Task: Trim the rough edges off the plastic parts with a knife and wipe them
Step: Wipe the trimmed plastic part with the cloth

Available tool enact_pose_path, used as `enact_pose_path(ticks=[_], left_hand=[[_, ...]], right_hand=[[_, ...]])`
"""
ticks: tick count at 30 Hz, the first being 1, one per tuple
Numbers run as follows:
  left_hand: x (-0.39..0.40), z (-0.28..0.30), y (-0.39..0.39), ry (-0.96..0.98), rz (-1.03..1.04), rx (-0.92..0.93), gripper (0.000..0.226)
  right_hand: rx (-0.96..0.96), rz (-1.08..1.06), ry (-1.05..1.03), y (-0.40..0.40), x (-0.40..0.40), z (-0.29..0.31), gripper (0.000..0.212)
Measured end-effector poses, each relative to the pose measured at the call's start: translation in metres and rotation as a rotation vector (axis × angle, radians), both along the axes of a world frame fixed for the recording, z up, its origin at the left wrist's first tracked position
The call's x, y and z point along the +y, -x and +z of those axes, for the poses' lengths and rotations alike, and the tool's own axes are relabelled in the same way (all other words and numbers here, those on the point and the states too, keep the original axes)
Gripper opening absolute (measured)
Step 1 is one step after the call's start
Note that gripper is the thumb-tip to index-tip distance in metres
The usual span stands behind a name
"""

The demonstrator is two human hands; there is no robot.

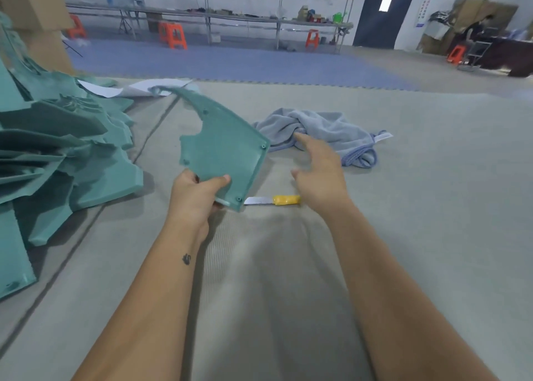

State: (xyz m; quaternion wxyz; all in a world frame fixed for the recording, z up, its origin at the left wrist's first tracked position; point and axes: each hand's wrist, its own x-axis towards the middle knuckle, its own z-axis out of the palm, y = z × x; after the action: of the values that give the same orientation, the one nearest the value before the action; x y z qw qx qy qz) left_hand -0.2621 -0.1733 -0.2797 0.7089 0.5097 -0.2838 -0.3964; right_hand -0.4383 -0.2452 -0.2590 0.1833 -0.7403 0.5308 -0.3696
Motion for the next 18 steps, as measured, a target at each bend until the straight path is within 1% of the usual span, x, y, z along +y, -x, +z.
enact_pose_path(ticks=[1, 2, 4, 6, 8, 9, 10, 12, 13, 16, 17, 18], left_hand=[[-0.001, 0.000, 0.001, -0.001, 0.007, 0.016, 0.025], [-0.002, 0.001, 0.001, 0.004, 0.008, 0.043, 0.026], [-0.003, 0.001, 0.000, 0.018, 0.007, 0.104, 0.027], [-0.005, 0.000, -0.002, 0.017, -0.003, 0.099, 0.028], [-0.007, -0.002, -0.002, -0.004, -0.020, 0.046, 0.034], [-0.008, -0.004, -0.002, -0.014, -0.026, 0.025, 0.034], [-0.009, -0.005, -0.002, -0.024, -0.026, 0.013, 0.032], [-0.011, -0.005, -0.002, -0.040, -0.031, 0.002, 0.024], [-0.012, -0.006, -0.003, -0.046, -0.035, 0.004, 0.020], [-0.014, -0.006, -0.005, -0.058, -0.044, 0.010, 0.014], [-0.014, -0.006, -0.004, -0.059, -0.041, 0.006, 0.012], [-0.014, -0.005, -0.004, -0.056, -0.036, -0.002, 0.011]], right_hand=[[0.124, -0.036, 0.000, 0.004, -0.010, 0.002, 0.060], [0.200, -0.109, 0.019, 0.009, -0.020, 0.004, 0.062], [0.215, -0.272, 0.045, 0.019, -0.036, 0.005, 0.059], [0.211, -0.366, -0.043, 0.030, -0.049, -0.001, 0.065], [0.228, -0.337, -0.209, 0.038, -0.058, -0.008, 0.069], [0.257, -0.319, -0.263, 0.041, -0.062, -0.012, 0.066], [0.309, -0.326, -0.268, 0.043, -0.064, -0.016, 0.058], [0.419, -0.399, -0.144, 0.044, -0.064, -0.020, 0.029], [0.437, -0.428, -0.098, 0.043, -0.064, -0.018, 0.020], [0.378, -0.477, 0.015, 0.035, -0.057, -0.001, 0.019], [0.301, -0.498, 0.076, 0.030, -0.053, 0.009, 0.020], [0.182, -0.495, 0.140, 0.025, -0.048, 0.021, 0.020]])
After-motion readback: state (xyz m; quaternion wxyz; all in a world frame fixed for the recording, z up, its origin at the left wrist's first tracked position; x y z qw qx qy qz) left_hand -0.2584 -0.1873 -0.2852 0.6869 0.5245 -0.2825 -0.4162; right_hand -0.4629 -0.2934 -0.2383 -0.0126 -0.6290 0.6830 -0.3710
